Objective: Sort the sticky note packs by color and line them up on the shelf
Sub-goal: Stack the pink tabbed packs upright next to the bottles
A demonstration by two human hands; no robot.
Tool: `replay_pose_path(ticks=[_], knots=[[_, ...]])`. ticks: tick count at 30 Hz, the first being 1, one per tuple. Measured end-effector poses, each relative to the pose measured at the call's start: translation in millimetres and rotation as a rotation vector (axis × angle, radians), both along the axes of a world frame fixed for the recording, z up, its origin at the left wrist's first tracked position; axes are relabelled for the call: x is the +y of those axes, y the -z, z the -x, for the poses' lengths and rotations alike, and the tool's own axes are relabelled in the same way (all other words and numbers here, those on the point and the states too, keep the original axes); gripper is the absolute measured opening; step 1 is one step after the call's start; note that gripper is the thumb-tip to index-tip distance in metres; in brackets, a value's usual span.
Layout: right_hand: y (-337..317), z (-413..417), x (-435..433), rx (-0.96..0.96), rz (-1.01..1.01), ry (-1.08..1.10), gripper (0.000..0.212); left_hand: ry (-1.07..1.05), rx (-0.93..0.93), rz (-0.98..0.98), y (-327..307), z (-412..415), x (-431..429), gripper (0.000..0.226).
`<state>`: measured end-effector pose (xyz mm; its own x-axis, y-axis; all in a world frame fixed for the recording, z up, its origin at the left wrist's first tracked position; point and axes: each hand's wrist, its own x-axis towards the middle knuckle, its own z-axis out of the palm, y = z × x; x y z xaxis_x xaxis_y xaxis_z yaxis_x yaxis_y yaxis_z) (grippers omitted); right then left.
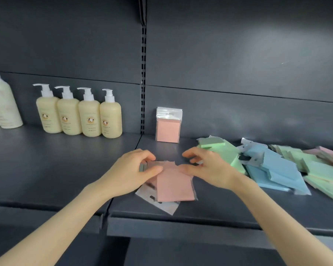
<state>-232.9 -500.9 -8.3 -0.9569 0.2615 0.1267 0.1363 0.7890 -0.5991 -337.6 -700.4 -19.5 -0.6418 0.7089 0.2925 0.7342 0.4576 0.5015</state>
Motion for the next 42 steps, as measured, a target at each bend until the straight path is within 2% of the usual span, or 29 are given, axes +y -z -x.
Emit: replay_pose_path(ticks=[3,6,9,12,17,19,21,24,26,29,34,36,39,42], knots=[[14.8,-12.7,-6.7,-0.065,0.048,-0.043,0.05,-0.088,-0.069,0.01,12.4,-24.6,-6.5,0.054],[25.0,-22.4,-13.5,-0.01,0.091,-0.052,0.064,-0.171,-0.09,0.093,18.5,-45.6,-3.9,0.074],[29.3,-28.8,-16.3,0.057,0.173,-0.016,0.057,-0.215,-0.12,0.065,18.1,-56.7,-0.8,0.063],[29.7,-35.0,-20.0,0.157,0.222,-0.017,0.047,-0.232,-0.079,0.029,18.5,-63.3,-0.1,0.065],[29.6,-42.1,-27.3,0.318,0.27,-0.04,0.049,-0.22,0.005,-0.073,22.2,-71.7,1.0,0.051],[30.7,-44.1,-29.3,0.356,0.273,-0.019,0.049,-0.19,-0.063,-0.215,21.0,-69.5,-1.7,0.034],[28.4,-45.9,-32.0,0.412,0.378,0.002,0.048,-0.099,-0.236,-0.357,16.1,-70.5,-4.1,0.021],[16.7,-48.2,-38.0,0.435,0.603,0.057,0.045,0.0,-0.356,-0.495,8.0,-73.4,-4.6,0.018],[11.8,-47.8,-40.8,0.399,0.726,0.029,0.031,0.035,-0.374,-0.544,4.2,-72.1,-4.2,0.021],[11.4,-46.8,-40.9,0.415,0.74,-0.024,0.018,0.05,-0.399,-0.48,1.9,-66.3,-1.2,0.034],[13.7,-48.6,-27.4,0.445,0.682,0.02,0.024,-0.07,-0.208,-0.115,7.1,-49.8,0.2,0.048],[15.9,-50.9,-21.3,0.436,0.68,0.044,0.025,-0.091,-0.193,0.0,9.4,-44.0,2.7,0.056],[20.2,-52.8,-15.4,0.419,0.677,0.077,0.025,-0.137,-0.181,0.075,6.3,-39.2,10.6,0.062],[22.9,-54.4,-12.3,0.393,0.67,0.103,0.024,-0.123,-0.286,0.085,0.1,-34.6,15.6,0.059]])
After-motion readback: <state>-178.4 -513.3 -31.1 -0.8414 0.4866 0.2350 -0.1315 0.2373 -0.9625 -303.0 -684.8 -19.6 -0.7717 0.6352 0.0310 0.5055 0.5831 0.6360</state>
